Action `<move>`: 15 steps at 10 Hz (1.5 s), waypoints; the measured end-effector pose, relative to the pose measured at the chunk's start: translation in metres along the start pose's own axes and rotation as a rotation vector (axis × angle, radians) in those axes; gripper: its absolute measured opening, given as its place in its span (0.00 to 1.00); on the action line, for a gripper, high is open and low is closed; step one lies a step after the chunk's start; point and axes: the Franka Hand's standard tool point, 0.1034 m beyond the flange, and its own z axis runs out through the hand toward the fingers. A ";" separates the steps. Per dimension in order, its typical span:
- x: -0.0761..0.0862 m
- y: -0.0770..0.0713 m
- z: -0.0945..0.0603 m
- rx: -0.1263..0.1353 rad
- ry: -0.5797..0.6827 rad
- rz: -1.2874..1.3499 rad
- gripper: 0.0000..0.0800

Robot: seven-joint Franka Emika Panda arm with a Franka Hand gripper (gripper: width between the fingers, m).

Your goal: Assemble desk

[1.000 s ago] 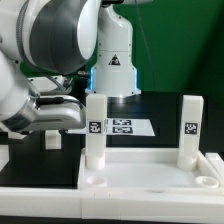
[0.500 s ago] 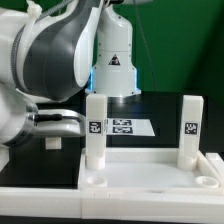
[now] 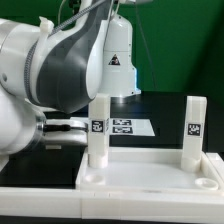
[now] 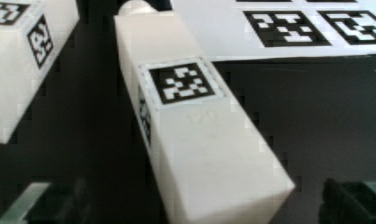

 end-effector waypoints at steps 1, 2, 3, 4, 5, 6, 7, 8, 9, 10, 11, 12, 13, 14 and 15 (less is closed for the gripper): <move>0.000 0.001 0.000 -0.003 0.008 -0.003 0.81; 0.000 0.003 0.000 -0.004 0.010 -0.005 0.80; 0.000 0.004 -0.001 -0.006 0.011 -0.005 0.80; 0.000 0.004 -0.001 -0.006 0.011 -0.004 0.58; 0.000 0.004 -0.001 -0.007 0.010 -0.004 0.36; 0.000 0.004 -0.001 -0.007 0.010 -0.004 0.36; 0.000 0.004 -0.001 -0.007 0.010 -0.004 0.36; 0.000 0.004 -0.001 -0.007 0.010 -0.004 0.36; 0.000 0.005 -0.001 -0.007 0.011 -0.004 0.36; 0.000 0.004 -0.004 -0.011 0.016 -0.011 0.36; -0.003 0.005 -0.014 -0.037 0.030 -0.054 0.36; -0.008 0.005 -0.028 -0.081 0.052 -0.114 0.36; -0.016 0.002 -0.040 -0.091 0.062 -0.159 0.36; -0.029 -0.002 -0.057 -0.092 0.080 -0.187 0.36; -0.042 -0.005 -0.069 -0.082 0.075 -0.189 0.36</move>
Offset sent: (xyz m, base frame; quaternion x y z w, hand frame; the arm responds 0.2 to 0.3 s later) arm -0.0019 -0.0026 -0.0016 -0.0072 0.0048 -0.0081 0.9999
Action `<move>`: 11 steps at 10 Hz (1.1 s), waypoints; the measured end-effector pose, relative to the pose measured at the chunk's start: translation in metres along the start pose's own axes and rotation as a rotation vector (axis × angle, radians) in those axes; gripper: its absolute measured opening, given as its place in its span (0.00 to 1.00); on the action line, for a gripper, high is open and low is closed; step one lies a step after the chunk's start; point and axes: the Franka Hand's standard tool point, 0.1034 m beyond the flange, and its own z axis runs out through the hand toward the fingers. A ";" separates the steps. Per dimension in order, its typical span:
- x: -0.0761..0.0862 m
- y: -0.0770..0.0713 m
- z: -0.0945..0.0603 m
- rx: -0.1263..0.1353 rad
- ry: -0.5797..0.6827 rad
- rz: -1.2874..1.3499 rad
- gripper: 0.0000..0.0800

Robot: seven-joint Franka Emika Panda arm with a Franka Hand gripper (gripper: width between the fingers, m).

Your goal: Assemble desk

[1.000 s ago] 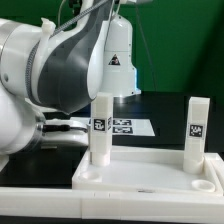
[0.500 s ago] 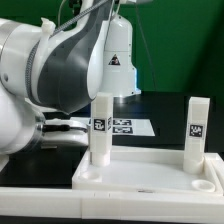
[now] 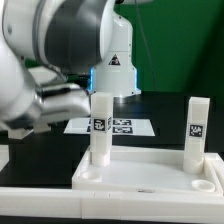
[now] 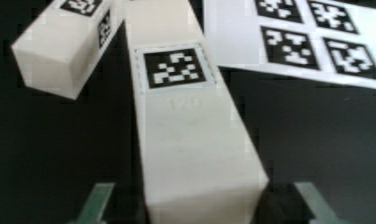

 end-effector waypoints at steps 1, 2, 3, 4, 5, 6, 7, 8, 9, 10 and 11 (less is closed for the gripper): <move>0.001 -0.002 -0.008 -0.016 0.015 -0.005 0.36; 0.006 0.001 -0.009 -0.029 0.048 -0.006 0.36; 0.006 0.001 -0.009 -0.027 0.046 -0.005 0.36; 0.007 0.002 -0.010 -0.025 0.054 -0.005 0.36; 0.008 0.002 -0.020 -0.018 0.102 -0.006 0.36; 0.002 -0.001 -0.039 -0.033 0.156 -0.006 0.36; -0.002 -0.007 -0.060 -0.033 0.237 0.002 0.36; -0.005 -0.009 -0.072 -0.047 0.279 -0.002 0.36; 0.002 -0.002 -0.073 -0.068 0.342 0.002 0.36; 0.004 0.000 -0.075 -0.077 0.411 0.007 0.36; 0.004 0.003 -0.079 -0.087 0.472 0.011 0.36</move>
Offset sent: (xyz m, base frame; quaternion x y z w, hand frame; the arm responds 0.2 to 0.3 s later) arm 0.0000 0.0000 0.0000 0.0000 0.0000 0.0000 1.0000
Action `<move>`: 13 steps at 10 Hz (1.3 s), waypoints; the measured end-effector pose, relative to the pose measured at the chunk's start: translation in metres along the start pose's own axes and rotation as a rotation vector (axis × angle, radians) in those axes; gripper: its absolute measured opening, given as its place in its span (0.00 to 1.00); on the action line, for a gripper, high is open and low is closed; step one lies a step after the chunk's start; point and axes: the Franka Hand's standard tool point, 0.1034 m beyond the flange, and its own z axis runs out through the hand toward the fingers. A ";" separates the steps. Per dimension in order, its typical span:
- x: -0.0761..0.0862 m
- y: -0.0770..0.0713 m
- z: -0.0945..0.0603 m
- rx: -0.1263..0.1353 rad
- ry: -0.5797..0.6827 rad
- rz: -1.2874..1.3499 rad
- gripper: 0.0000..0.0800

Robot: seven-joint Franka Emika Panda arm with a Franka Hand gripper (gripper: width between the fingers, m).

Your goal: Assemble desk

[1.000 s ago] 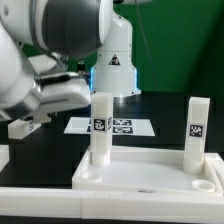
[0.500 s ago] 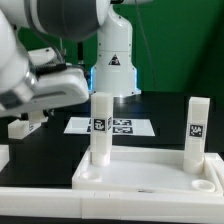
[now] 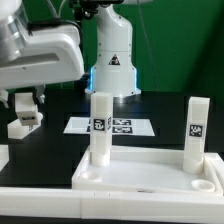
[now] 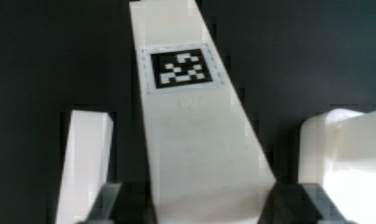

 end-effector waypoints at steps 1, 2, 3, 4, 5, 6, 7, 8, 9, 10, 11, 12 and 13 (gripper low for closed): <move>0.003 0.000 -0.004 -0.012 0.071 0.009 0.36; 0.005 -0.013 -0.012 0.013 0.106 0.052 0.36; 0.015 -0.027 -0.024 0.037 0.156 0.090 0.36; 0.031 -0.042 -0.043 0.050 0.262 0.121 0.36; 0.037 -0.048 -0.049 0.041 0.311 0.120 0.36; 0.043 -0.043 -0.052 0.013 0.383 0.117 0.36; 0.042 -0.041 -0.050 0.002 0.414 0.124 0.36; 0.039 -0.045 -0.050 0.017 0.395 0.140 0.36; 0.042 -0.057 -0.061 0.031 0.394 0.157 0.36; 0.050 -0.074 -0.071 0.040 0.409 0.168 0.36; 0.060 -0.095 -0.078 0.049 0.428 0.193 0.36; 0.073 -0.112 -0.077 0.043 0.454 0.183 0.36; 0.079 -0.117 -0.072 0.034 0.470 0.173 0.36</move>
Offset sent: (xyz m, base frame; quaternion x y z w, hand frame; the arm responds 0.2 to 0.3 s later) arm 0.0500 0.0649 0.0364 0.0834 0.1982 0.1070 0.9707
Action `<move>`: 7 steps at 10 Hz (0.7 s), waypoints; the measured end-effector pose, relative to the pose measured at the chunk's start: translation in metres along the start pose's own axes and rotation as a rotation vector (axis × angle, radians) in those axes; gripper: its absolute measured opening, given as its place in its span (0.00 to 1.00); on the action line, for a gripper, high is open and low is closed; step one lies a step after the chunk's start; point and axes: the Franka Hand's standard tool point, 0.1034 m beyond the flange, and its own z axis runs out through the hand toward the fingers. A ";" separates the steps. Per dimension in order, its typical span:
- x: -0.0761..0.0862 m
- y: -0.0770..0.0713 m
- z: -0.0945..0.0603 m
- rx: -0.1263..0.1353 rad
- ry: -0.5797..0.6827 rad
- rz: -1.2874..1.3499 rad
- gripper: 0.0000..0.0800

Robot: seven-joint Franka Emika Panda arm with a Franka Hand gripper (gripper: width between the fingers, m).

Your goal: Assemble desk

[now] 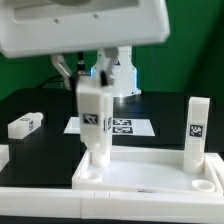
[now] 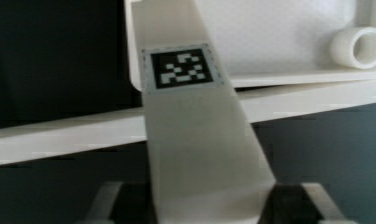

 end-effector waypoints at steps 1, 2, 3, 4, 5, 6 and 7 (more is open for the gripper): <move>0.000 0.003 -0.002 -0.001 0.009 0.001 0.36; 0.001 0.003 -0.001 -0.002 0.013 0.001 0.36; 0.008 0.004 -0.002 -0.011 0.072 0.000 0.36; 0.015 0.001 -0.006 -0.016 0.173 0.006 0.36; 0.011 -0.015 -0.012 0.015 0.226 0.023 0.36; 0.010 -0.029 -0.019 0.044 0.265 0.037 0.36; 0.011 -0.043 -0.023 0.051 0.317 0.038 0.36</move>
Offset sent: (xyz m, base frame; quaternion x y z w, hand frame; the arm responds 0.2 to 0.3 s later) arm 0.0000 0.0000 0.0000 0.0000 0.1938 0.0000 0.9810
